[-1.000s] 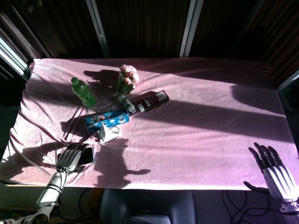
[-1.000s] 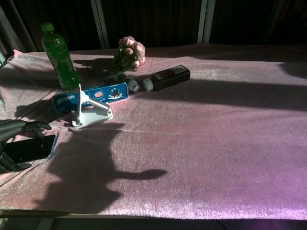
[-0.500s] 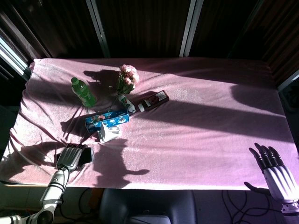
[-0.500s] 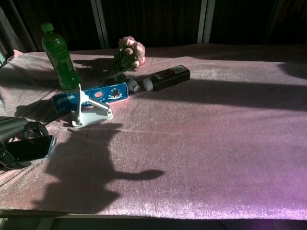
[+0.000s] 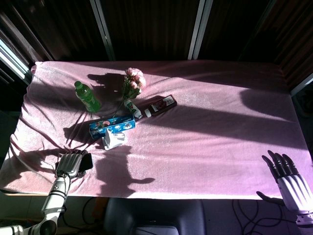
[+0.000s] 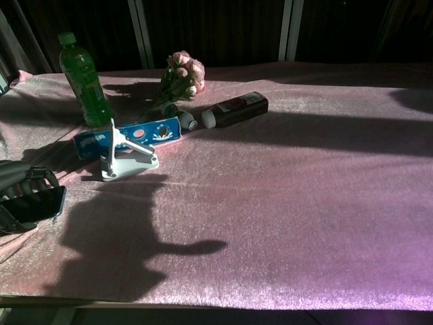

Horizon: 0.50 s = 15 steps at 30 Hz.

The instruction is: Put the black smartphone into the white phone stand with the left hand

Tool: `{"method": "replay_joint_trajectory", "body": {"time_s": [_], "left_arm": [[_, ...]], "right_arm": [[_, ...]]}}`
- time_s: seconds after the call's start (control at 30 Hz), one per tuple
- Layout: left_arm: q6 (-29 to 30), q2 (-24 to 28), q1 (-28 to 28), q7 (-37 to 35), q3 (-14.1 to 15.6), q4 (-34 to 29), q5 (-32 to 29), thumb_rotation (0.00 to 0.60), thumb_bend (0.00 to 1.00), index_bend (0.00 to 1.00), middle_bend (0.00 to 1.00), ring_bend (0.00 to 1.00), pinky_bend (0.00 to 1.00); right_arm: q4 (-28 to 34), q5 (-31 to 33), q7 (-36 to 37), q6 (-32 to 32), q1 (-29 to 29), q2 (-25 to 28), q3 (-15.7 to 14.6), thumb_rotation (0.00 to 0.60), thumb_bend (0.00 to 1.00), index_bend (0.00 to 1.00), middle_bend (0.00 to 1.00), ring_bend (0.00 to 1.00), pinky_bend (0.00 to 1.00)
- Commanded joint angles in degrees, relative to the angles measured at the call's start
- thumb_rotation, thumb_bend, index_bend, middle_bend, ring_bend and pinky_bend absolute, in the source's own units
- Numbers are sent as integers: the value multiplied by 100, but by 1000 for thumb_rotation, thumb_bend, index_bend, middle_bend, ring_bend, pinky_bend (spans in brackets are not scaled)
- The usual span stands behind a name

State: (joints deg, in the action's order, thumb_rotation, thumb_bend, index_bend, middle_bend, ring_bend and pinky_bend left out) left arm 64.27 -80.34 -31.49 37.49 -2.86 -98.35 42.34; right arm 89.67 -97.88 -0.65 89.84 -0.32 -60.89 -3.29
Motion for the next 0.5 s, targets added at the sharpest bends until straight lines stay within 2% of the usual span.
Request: {"method": "replay_joint_trajectory", "body": {"time_s": [0.03, 0.2, 0.3, 0.4, 0.47, 0.5], "left_arm": [[-43, 451, 431, -1711, -268, -242, 988, 600, 459, 836, 1000, 729, 334], [4, 959, 912, -4075, -506, -424, 2184, 600, 461, 839, 1000, 731, 331], [298, 1079, 1186, -5700, -663, -323, 2947, 600, 460, 840, 1000, 731, 326], [814, 870, 1372, -7037, -854, -10, 3457, 600, 461, 841, 1000, 731, 318], [1047, 612, 1394, -7479, -979, 223, 3540, 600, 461, 843, 1000, 731, 313], [1162, 418, 1376, -7651, -1058, 387, 3560, 600, 461, 844, 1000, 731, 311]], "right_arm": [[-4, -5, -12, 1, -3, -4, -4, 600, 241, 0, 0, 0, 0], [10, 6, -61, -18, 0, -17, -2, 600, 241, 0, 0, 0, 0], [16, 12, -90, -19, -4, -27, -1, 600, 241, 0, 0, 0, 0], [21, 10, -128, -27, -7, -41, -6, 600, 240, 0, 0, 0, 0], [25, 4, -151, -40, -3, -50, -11, 600, 241, 0, 0, 0, 0], [74, -140, -230, 138, -181, -38, -177, 600, 241, 0, 0, 0, 0]]}}
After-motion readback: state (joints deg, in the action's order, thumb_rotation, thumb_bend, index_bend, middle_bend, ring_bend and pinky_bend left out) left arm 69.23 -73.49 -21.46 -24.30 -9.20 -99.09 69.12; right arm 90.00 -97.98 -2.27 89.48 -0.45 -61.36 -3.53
